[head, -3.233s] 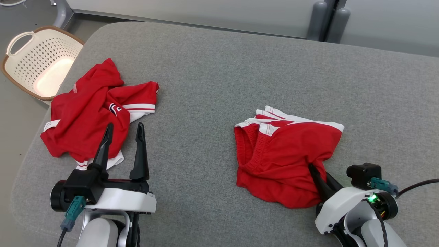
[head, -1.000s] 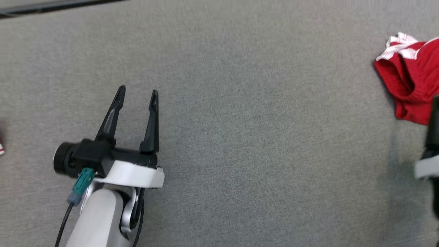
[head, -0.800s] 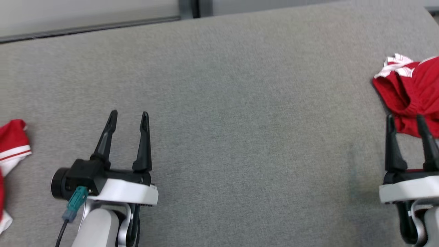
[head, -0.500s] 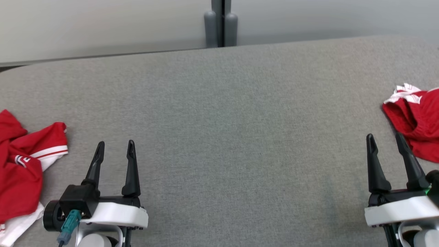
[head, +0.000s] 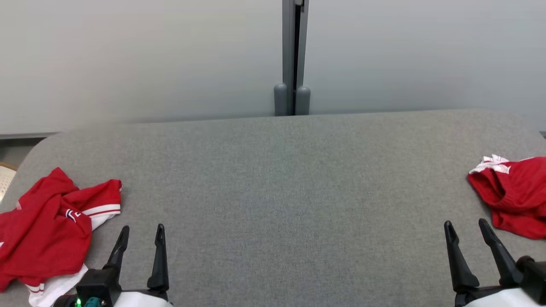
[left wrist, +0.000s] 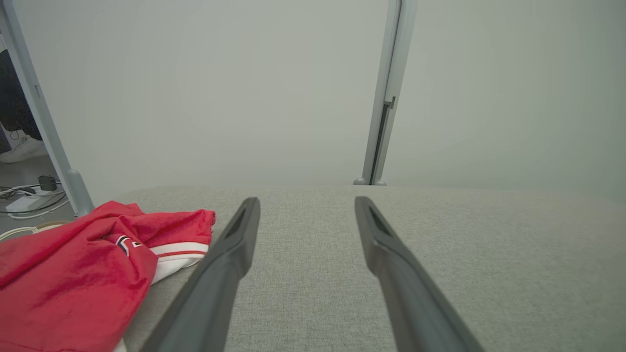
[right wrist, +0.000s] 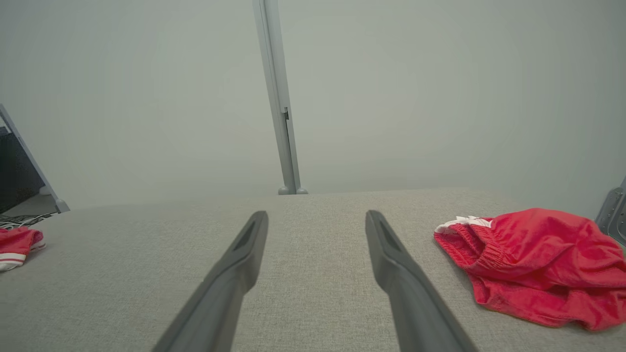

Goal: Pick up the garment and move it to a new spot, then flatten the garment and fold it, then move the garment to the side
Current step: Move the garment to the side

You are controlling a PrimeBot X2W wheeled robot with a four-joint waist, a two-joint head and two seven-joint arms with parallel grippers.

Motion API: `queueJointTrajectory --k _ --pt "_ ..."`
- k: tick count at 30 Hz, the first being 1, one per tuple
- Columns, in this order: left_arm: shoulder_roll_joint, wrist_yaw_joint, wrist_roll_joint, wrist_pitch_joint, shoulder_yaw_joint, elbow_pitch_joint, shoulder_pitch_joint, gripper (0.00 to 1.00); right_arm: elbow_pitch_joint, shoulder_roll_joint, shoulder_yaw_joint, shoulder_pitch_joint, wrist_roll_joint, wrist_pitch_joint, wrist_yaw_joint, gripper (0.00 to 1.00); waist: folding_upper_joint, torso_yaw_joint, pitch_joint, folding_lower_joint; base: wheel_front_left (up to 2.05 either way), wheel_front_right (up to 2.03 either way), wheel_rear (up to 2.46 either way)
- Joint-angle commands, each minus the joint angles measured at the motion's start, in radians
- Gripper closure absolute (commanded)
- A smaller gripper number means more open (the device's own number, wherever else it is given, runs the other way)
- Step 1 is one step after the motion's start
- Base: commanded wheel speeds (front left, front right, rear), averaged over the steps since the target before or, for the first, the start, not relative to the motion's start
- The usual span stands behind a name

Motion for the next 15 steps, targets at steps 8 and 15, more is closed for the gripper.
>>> queueJointTrajectory --k 8,15 --pt "0.021 -0.008 -0.004 0.015 -0.011 0.032 0.034 0.0 -0.033 0.009 0.003 0.047 0.001 0.024 -0.002 0.0 0.0 -0.001 -0.046 0.0 0.0 0.0 0.0" --pt "0.029 -0.01 -0.011 0.018 -0.016 0.041 0.033 0.0 -0.039 0.016 -0.009 0.061 -0.004 0.031 -0.002 0.0 0.0 -0.002 -0.049 0.0 0.0 0.0 0.0"
